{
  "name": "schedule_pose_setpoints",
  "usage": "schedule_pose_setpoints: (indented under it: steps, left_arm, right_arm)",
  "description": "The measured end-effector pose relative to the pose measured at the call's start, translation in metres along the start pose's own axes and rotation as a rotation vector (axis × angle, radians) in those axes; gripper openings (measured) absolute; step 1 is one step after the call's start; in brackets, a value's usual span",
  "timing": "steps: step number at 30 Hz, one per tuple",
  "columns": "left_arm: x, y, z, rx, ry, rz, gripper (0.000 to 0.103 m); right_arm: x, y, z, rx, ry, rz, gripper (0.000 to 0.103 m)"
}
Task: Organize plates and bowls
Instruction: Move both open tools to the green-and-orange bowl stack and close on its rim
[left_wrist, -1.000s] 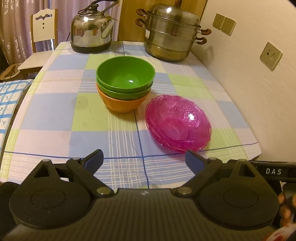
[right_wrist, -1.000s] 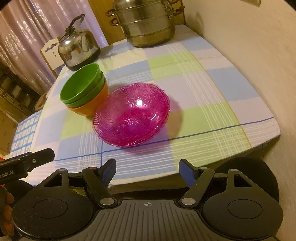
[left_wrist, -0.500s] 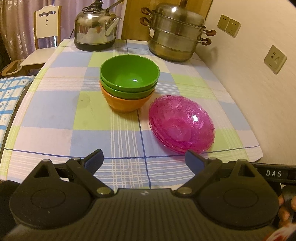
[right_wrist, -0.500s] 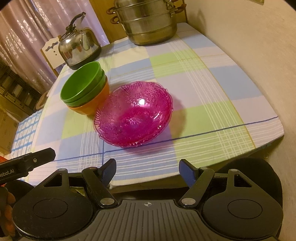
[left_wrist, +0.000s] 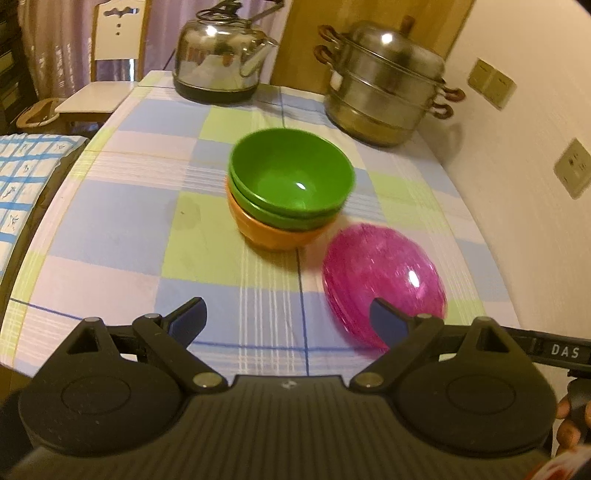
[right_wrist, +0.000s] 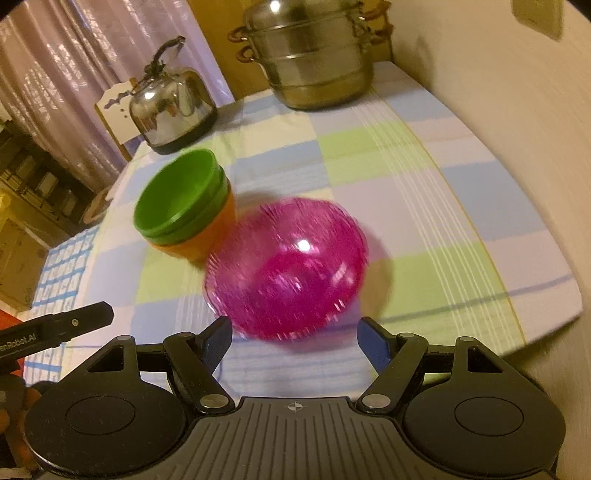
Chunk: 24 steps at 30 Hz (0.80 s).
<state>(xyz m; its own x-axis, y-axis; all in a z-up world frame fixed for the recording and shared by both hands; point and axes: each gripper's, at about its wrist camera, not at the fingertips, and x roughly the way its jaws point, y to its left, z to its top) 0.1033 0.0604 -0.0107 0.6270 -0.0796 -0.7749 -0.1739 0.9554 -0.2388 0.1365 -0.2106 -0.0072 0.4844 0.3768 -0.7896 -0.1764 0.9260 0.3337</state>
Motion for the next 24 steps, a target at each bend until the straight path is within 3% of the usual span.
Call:
schedule_pose_setpoints:
  steps: [12, 22, 24]
  left_arm:
    - [0.046, 0.03, 0.07, -0.077, -0.019, 0.034, 0.093]
    - [0.108, 0.052, 0.109, -0.155, 0.053, 0.014, 0.079]
    - [0.119, 0.055, 0.113, -0.17, 0.074, 0.013, 0.075]
  right_arm:
    - [0.056, 0.033, 0.088, -0.078, 0.015, 0.104, 0.074]
    - [0.143, 0.054, 0.148, -0.108, 0.133, 0.166, 0.074]
    - [0.161, 0.054, 0.155, -0.108, 0.166, 0.165, 0.07]
